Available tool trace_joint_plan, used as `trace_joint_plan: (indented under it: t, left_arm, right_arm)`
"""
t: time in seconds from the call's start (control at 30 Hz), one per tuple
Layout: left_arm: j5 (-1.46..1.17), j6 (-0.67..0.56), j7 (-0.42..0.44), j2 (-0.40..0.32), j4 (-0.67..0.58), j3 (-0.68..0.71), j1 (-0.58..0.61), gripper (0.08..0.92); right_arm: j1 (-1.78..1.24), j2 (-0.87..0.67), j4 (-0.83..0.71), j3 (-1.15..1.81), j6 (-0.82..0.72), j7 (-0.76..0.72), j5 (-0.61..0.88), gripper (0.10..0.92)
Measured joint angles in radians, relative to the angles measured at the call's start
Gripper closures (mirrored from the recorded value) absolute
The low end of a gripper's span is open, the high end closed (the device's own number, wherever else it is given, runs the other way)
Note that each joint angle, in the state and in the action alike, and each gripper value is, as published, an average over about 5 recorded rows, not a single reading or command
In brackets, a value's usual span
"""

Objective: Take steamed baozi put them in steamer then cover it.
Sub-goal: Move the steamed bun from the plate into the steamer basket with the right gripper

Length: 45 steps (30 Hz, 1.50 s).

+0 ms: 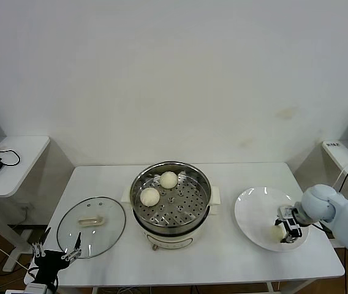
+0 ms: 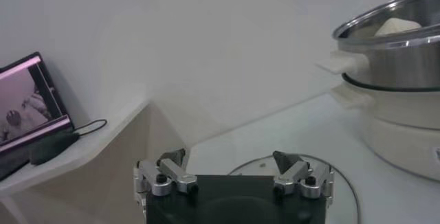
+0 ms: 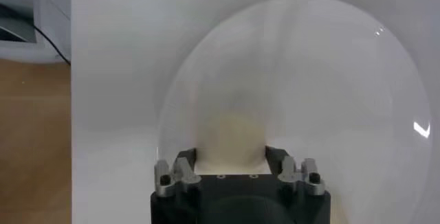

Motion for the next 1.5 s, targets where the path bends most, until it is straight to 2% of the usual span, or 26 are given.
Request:
trace_joint_plan:
  t: [0.37,0.77,1.1,1.5]
  left_arm:
    - [-0.004,0.000,-0.001,0.005,-0.016,-0.003,-0.002,0.177]
    - [-0.012,0.001,-0.002,0.014,-0.030,-0.006,-0.005,0.177]
    - [-0.014,0.003,-0.001,0.011,-0.036,-0.013,-0.007,0.177]
    - [-0.011,0.009,0.002,-0.001,-0.056,-0.029,0.004,0.177]
  right_arm:
    - [0.143,-0.017,0.031,-0.057,-0.016,-0.038,0.062,0.448]
    - [0.518,0.026,0.068,-0.235,-0.037,-0.039,0.214,0.443]
    - [0.789,0.165,0.106,-0.411,-0.047,0.013,0.358,0.440]
    - [0.870,0.382,0.117,-0.580,0.018,0.101,0.437,0.440]
